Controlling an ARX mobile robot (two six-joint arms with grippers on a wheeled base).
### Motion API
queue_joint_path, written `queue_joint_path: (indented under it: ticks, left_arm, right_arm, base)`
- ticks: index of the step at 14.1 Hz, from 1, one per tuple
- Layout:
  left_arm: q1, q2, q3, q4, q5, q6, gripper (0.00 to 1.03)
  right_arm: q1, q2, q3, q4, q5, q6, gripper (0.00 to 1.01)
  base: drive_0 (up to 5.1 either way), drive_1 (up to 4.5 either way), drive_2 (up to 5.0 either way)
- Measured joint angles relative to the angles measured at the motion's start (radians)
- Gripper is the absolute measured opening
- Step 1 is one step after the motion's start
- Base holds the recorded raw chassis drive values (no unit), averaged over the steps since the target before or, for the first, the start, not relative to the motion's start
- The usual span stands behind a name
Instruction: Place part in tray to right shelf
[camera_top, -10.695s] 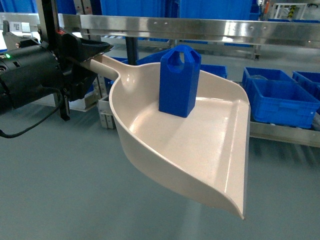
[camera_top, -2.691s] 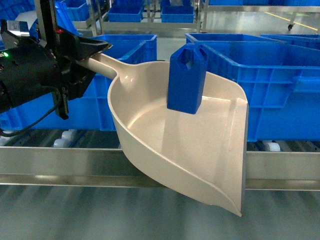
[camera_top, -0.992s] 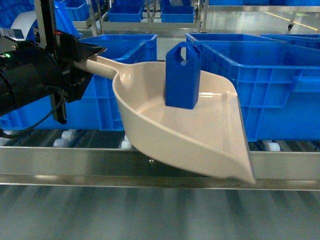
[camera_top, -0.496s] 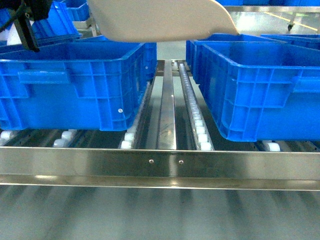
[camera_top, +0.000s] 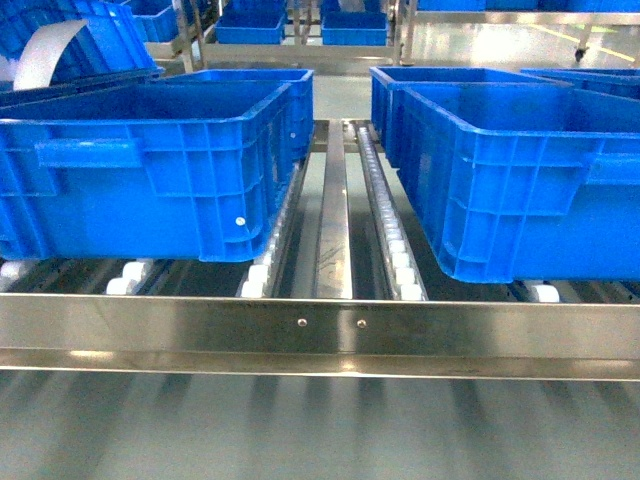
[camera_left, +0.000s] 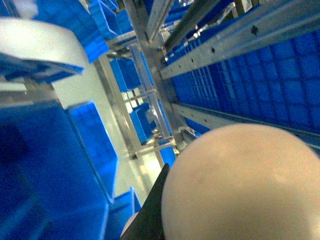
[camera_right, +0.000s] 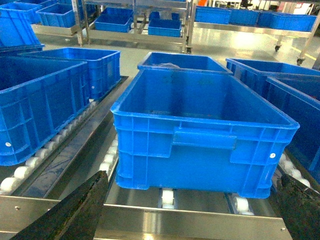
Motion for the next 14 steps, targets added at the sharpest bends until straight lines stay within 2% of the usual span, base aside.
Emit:
queue_joint_path:
  ticks: [2, 4, 5, 6, 7, 8, 9, 10, 11, 14]
  left_arm:
    - [0.039, -0.002, -0.04, 0.002, -0.035, 0.084, 0.14]
    - [0.053, -0.068, -0.057, 0.014, -0.088, 0.247, 0.14]
    - [0.069, -0.116, -0.057, 0.032, -0.142, 0.38, 0.14]
    - [0.091, -0.145, -0.065, 0.037, -0.173, 0.492, 0.14]
    - [0.105, -0.151, -0.072, 0.042, -0.185, 0.541, 0.14]
    - [0.103, -0.143, -0.069, 0.016, -0.183, 0.57, 0.14]
    - [0.093, -0.089, 0.006, -0.039, -0.187, 0.577, 0.14]
    - [0.085, 0.085, 0.264, -0.099, -0.179, 0.583, 0.14]
    - [0.084, 0.164, 0.362, -0.108, -0.172, 0.581, 0.14]
    - [0.069, 0.183, 0.373, -0.096, -0.179, 0.584, 0.14]
  right_arm:
    - [0.0, 0.0, 0.0, 0.0, 0.0, 0.0, 0.98]
    - [0.0, 0.0, 0.0, 0.0, 0.0, 0.0, 0.98]
    - [0.0, 0.0, 0.0, 0.0, 0.0, 0.0, 0.98]
    - [0.0, 0.0, 0.0, 0.0, 0.0, 0.0, 0.98]
    - [0.0, 0.0, 0.0, 0.0, 0.0, 0.0, 0.98]
    - [0.0, 0.0, 0.0, 0.0, 0.0, 0.0, 0.98]
    - [0.0, 0.0, 0.0, 0.0, 0.0, 0.0, 0.98]
    - [0.0, -0.001, 0.0, 0.0, 0.0, 0.0, 0.98]
    - [0.0, 0.0, 0.0, 0.0, 0.0, 0.0, 0.98]
    - [0.0, 0.0, 0.0, 0.0, 0.0, 0.0, 0.98]
  base:
    - [0.0, 0.0, 0.0]
    - [0.0, 0.0, 0.0]
    - [0.0, 0.0, 0.0]
    - [0.0, 0.0, 0.0]
    - [0.0, 0.0, 0.0]
    - [0.0, 0.0, 0.0]
    - [0.0, 0.0, 0.0]
    - [0.0, 0.0, 0.0]
    - [0.0, 0.0, 0.0]
    - [0.0, 0.0, 0.0]
